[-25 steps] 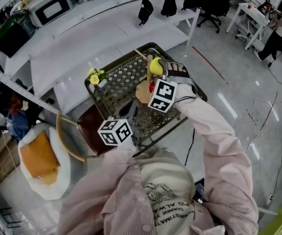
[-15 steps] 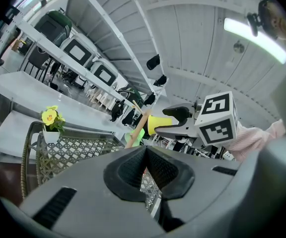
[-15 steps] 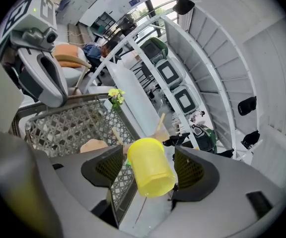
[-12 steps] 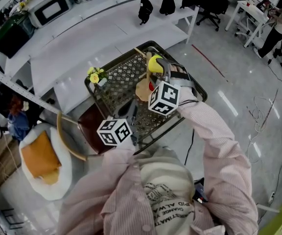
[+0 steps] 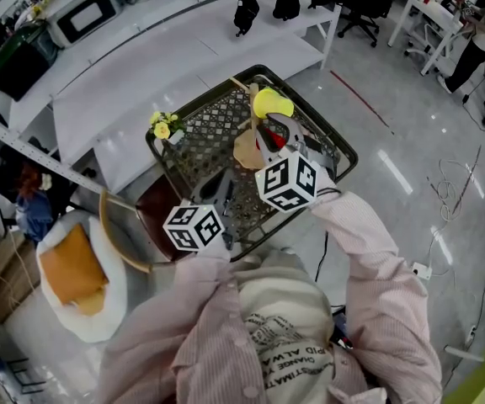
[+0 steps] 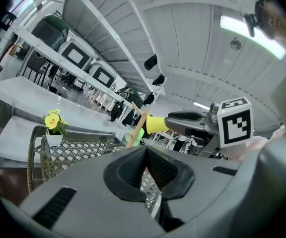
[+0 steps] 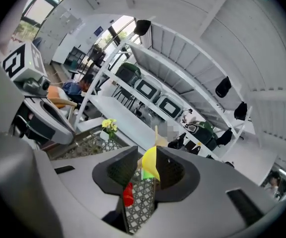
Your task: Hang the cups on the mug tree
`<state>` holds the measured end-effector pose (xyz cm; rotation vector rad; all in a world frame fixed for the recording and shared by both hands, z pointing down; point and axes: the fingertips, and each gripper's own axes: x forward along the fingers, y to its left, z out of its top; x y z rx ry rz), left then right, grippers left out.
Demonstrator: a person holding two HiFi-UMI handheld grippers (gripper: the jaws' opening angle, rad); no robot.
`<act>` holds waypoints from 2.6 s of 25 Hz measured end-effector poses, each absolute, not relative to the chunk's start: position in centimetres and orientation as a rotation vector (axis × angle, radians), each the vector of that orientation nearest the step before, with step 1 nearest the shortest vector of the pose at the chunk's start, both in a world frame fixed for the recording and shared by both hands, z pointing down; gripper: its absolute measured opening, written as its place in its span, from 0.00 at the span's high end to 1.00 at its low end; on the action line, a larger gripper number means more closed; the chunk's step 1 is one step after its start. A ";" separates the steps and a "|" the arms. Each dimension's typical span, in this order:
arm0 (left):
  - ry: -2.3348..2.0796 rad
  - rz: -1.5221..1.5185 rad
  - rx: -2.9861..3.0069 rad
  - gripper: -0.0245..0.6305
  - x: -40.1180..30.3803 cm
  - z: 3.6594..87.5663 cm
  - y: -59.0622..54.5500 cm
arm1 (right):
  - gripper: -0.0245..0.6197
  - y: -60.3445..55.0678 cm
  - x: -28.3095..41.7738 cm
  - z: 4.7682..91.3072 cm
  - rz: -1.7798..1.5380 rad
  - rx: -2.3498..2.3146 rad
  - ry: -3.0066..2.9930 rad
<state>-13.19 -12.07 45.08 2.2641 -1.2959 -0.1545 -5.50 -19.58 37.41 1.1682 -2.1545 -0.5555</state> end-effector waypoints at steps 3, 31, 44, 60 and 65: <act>-1.301 -0.153 2.273 0.96 -13.2 44.8 -11.9 | 0.85 -18.8 -5.1 37.9 -0.473 1.202 -2.219; -1.495 -0.137 2.342 0.96 -11.2 41.6 -10.9 | 0.96 -16.1 2.4 42.9 0.432 1.253 -2.759; -1.640 -0.073 2.366 0.96 -12.2 40.2 -10.7 | 0.96 -15.9 4.4 41.9 0.449 1.315 -2.796; -1.693 -0.045 2.322 0.96 -12.7 40.5 -10.3 | 0.96 -15.7 5.3 41.7 0.419 1.327 -2.794; -1.695 -0.024 2.304 0.96 -12.8 41.0 -10.2 | 0.96 -15.7 5.4 41.6 0.397 1.328 -2.786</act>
